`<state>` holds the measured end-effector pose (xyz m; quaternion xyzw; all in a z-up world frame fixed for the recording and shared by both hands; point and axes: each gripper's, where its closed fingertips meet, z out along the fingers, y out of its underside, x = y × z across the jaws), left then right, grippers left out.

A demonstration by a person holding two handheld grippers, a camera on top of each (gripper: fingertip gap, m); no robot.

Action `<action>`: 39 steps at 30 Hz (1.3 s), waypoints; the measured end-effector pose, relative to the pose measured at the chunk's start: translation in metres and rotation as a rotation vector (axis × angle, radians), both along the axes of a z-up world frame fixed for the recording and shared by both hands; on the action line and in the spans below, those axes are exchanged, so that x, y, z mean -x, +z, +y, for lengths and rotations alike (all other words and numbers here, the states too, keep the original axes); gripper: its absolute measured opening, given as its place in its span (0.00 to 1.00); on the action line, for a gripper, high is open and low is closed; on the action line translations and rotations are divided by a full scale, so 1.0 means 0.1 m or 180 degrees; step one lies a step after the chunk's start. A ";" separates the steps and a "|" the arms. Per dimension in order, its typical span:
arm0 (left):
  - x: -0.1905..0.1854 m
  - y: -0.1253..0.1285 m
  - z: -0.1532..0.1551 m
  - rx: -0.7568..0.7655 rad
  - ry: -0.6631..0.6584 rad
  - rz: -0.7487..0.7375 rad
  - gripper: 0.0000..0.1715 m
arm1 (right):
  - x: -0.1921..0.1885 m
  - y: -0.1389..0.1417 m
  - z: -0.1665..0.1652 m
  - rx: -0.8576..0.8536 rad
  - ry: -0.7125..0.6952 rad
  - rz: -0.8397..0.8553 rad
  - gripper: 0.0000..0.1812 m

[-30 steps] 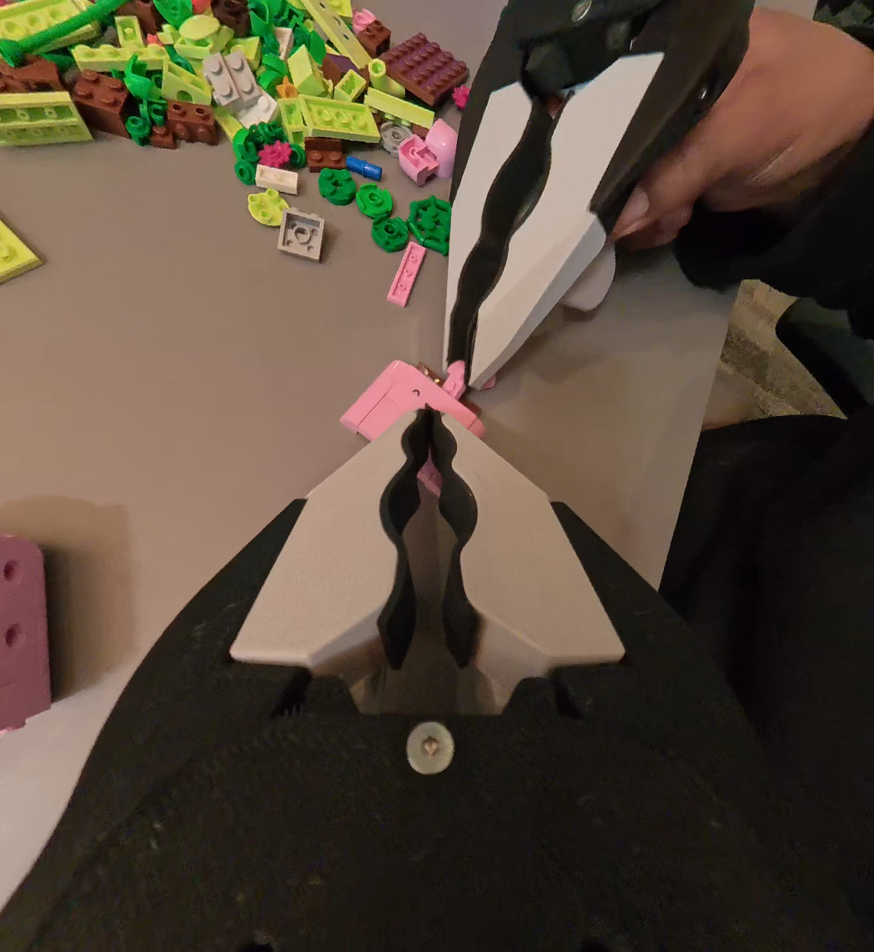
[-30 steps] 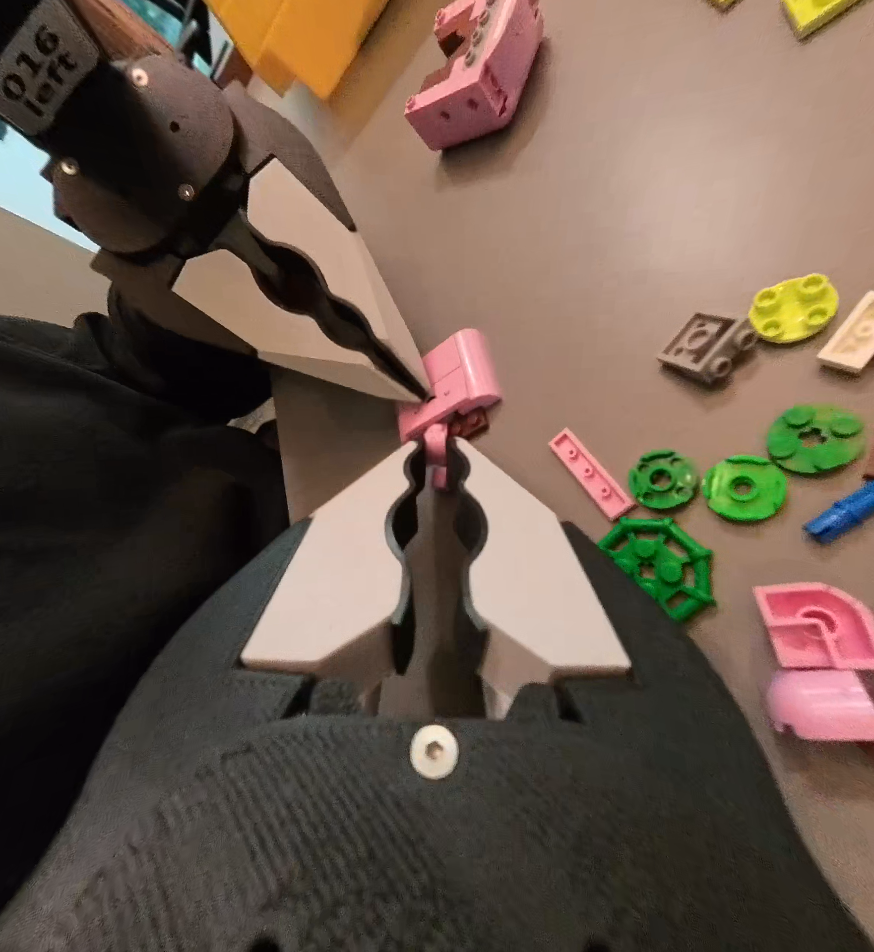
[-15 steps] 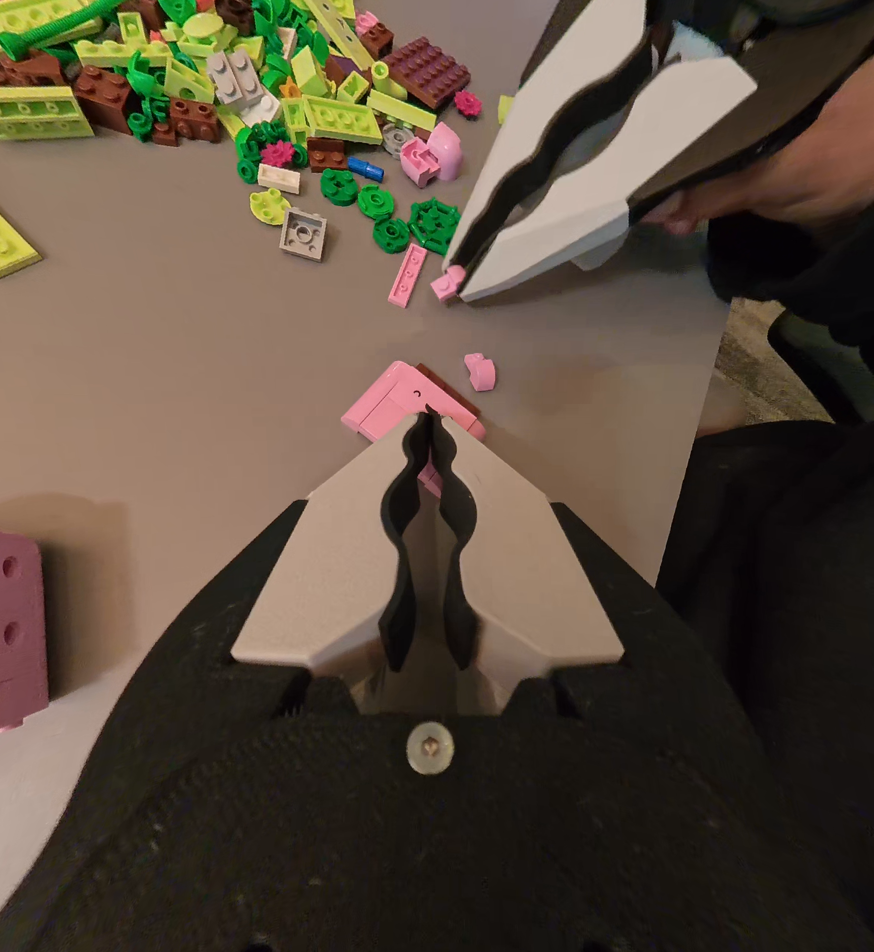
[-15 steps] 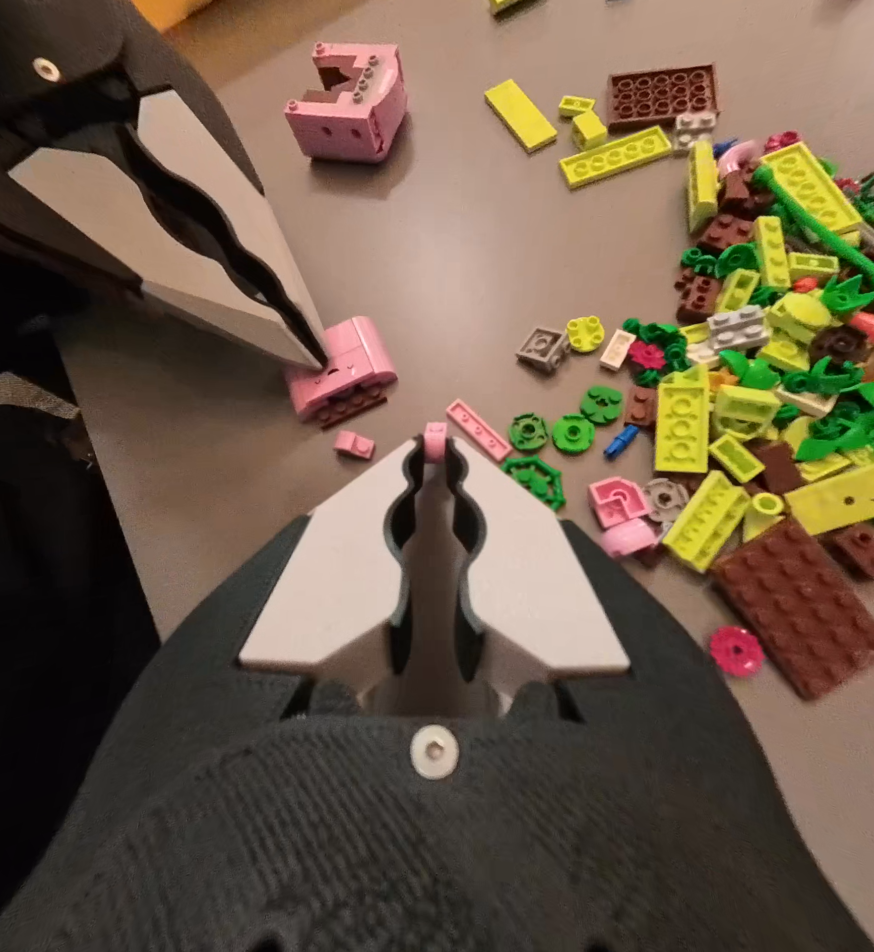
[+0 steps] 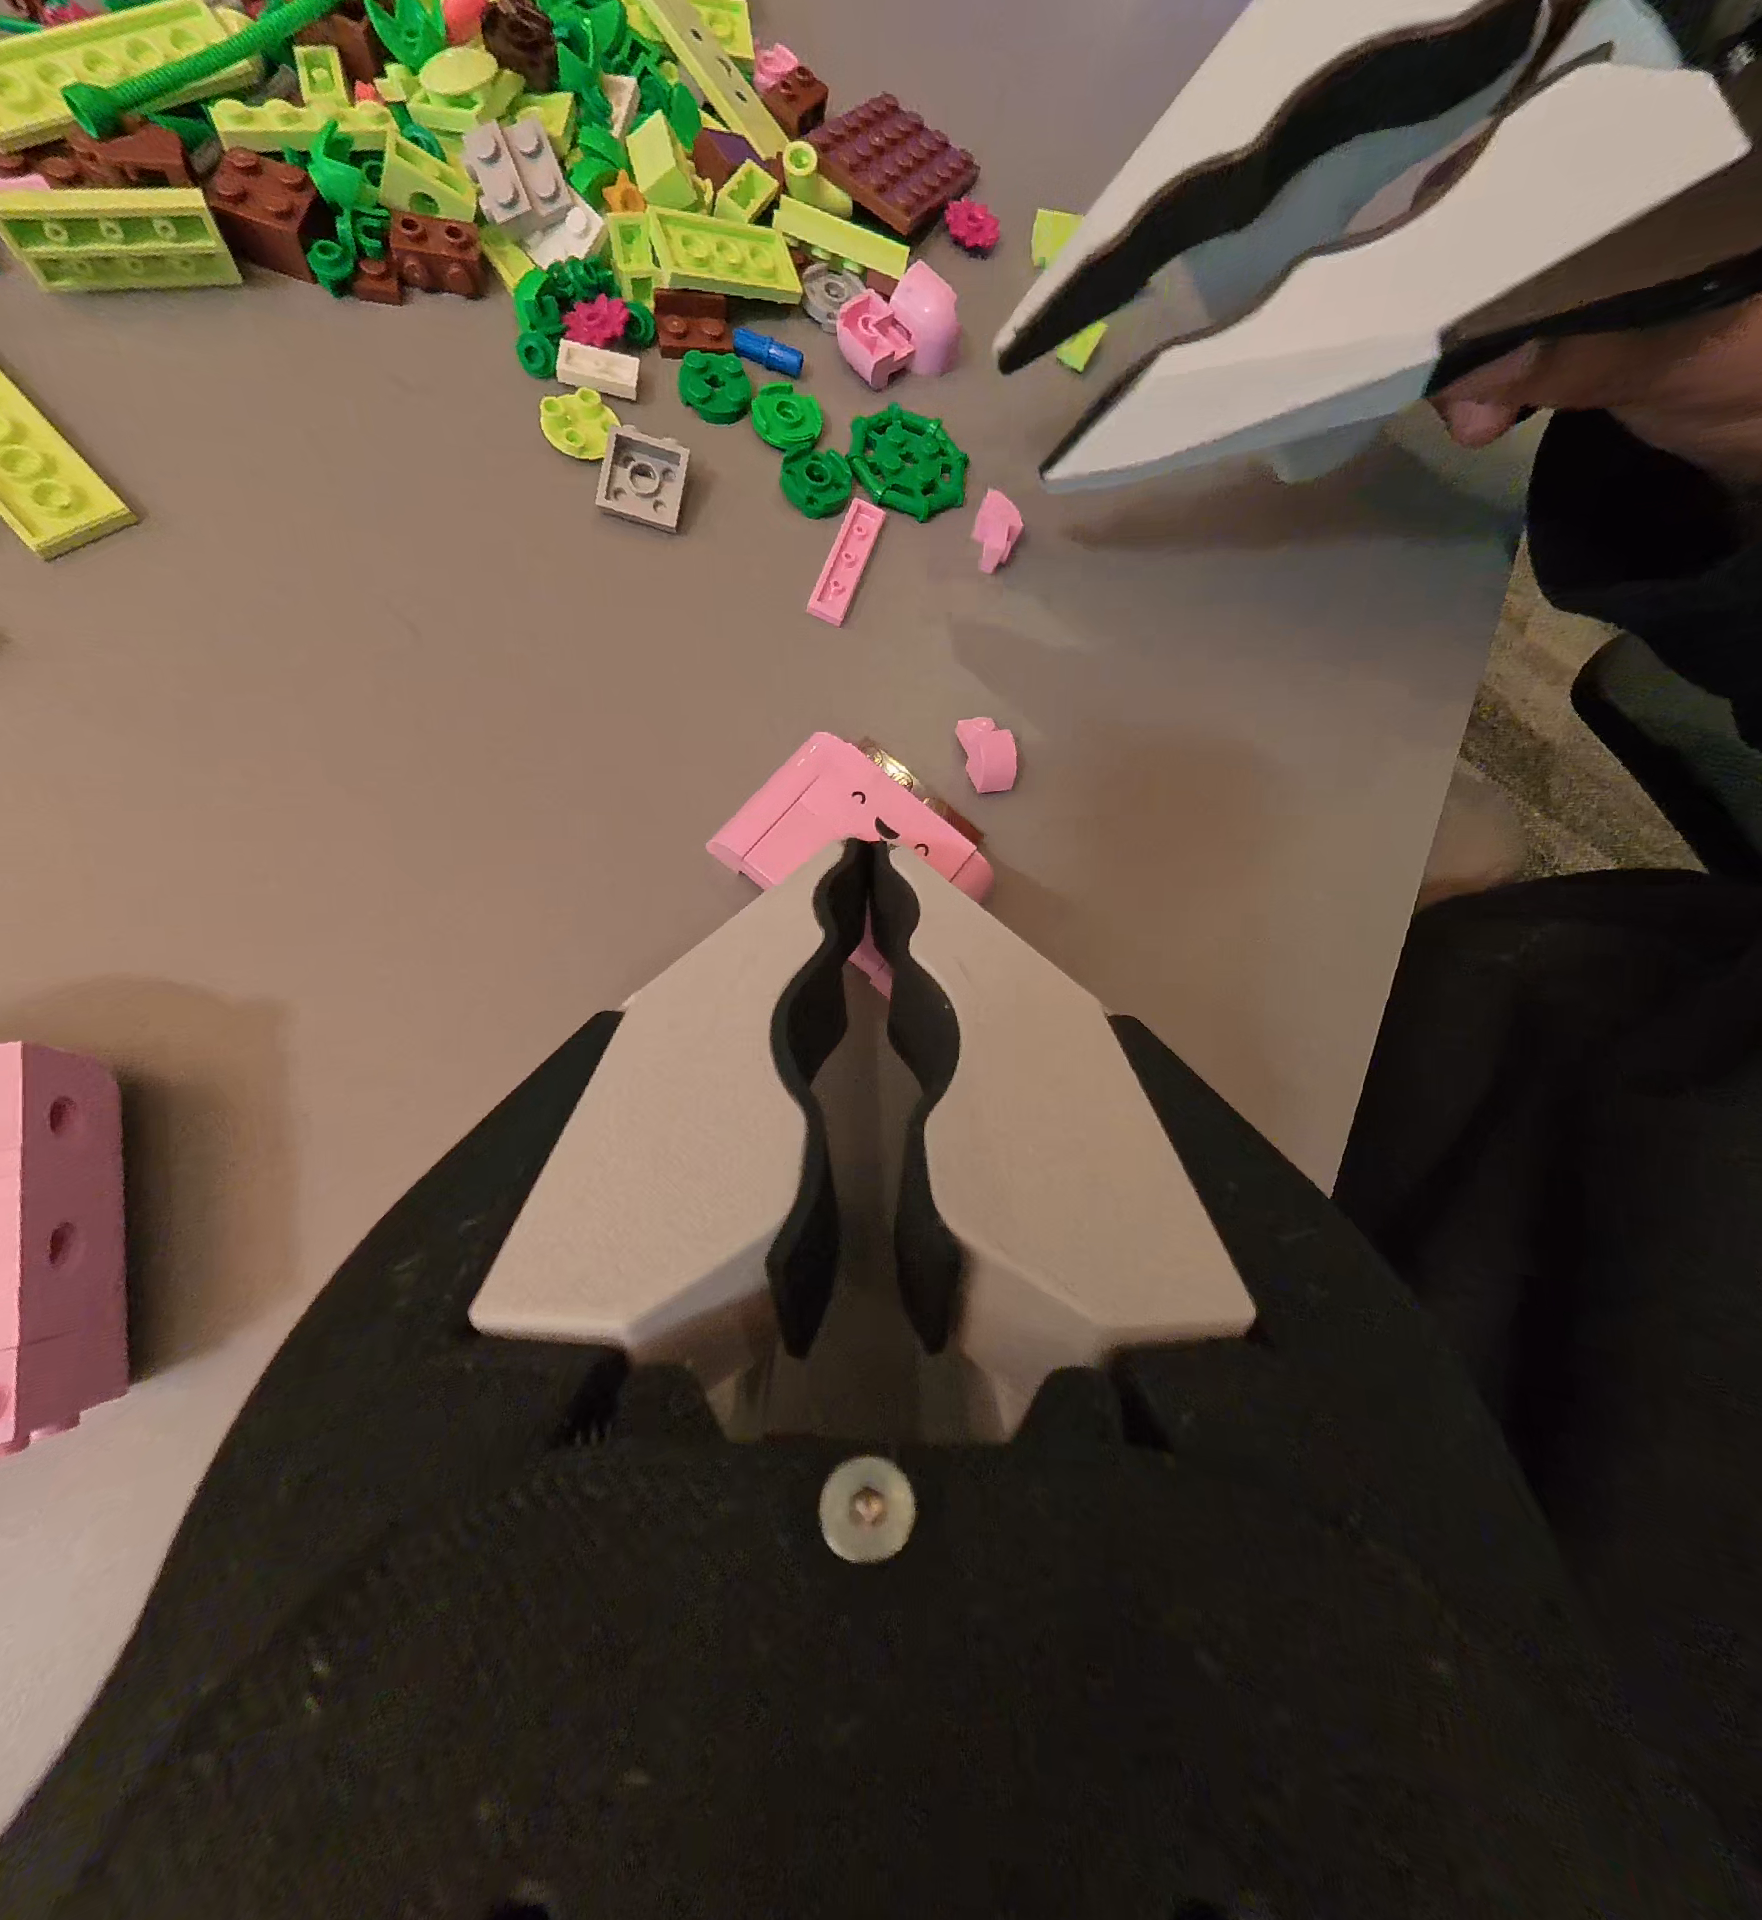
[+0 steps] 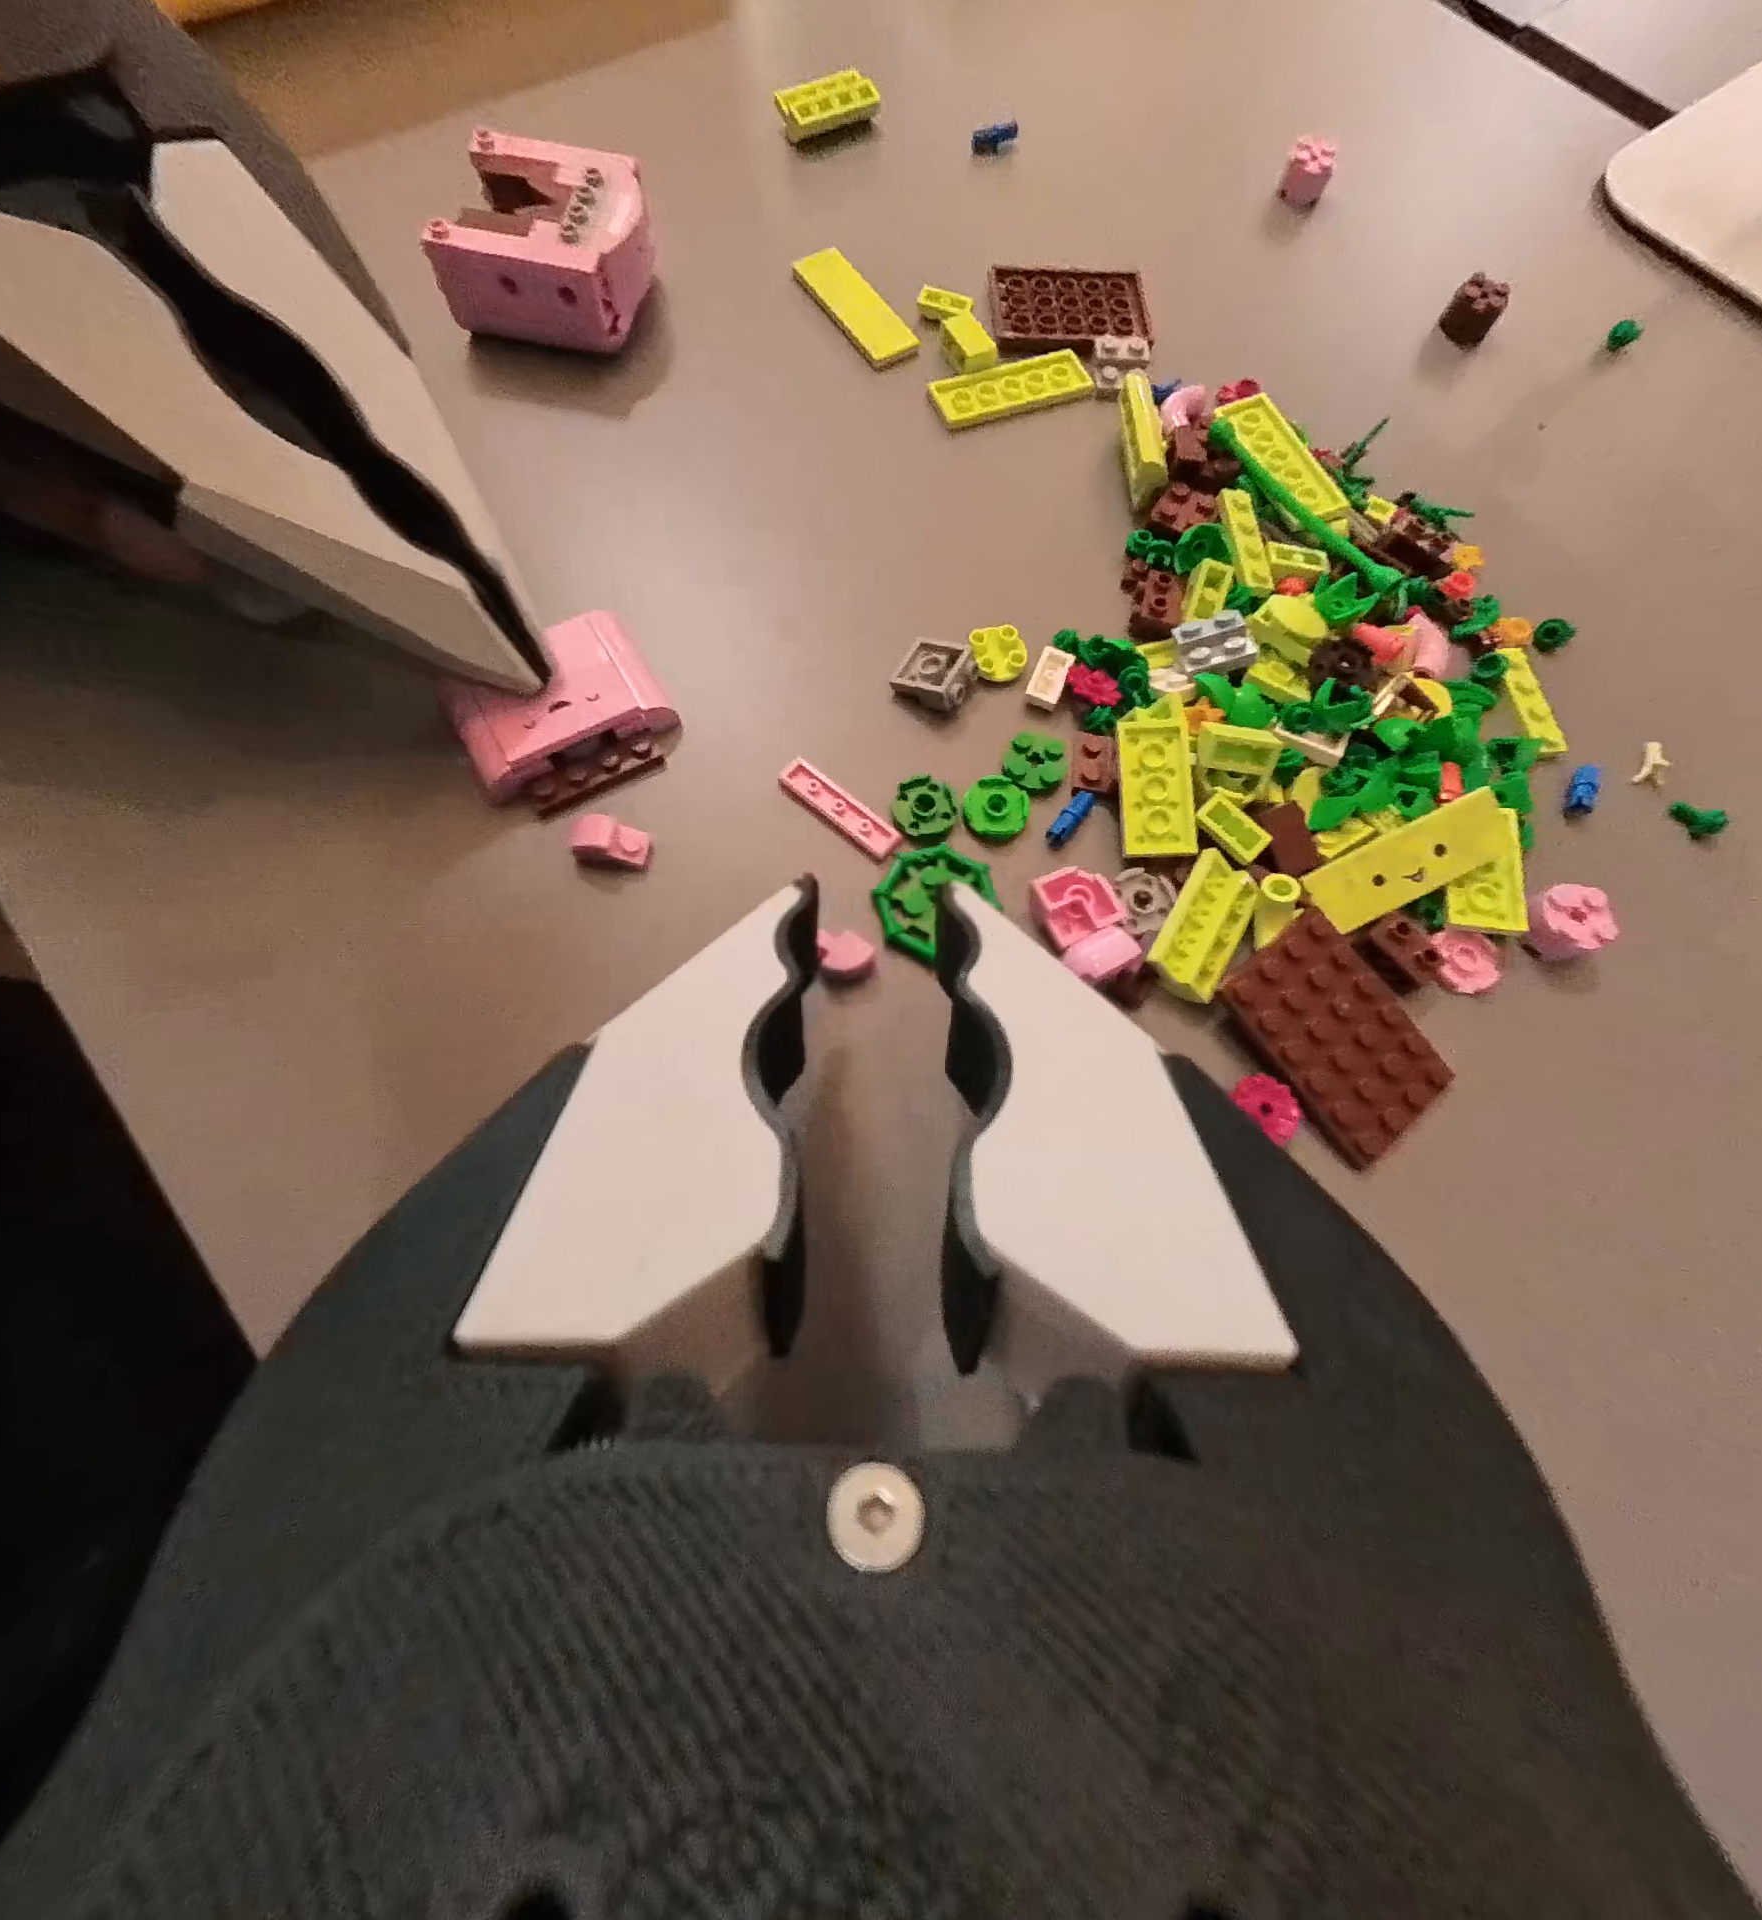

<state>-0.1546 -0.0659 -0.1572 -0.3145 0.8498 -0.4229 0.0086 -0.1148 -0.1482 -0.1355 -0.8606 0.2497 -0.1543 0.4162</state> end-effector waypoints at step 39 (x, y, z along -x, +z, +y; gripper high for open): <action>-0.13 0.86 -0.10 0.1470 0.0138 -0.0621 0.13 | -0.11 1.03 0.11 -0.2989 0.0431 0.1194 0.08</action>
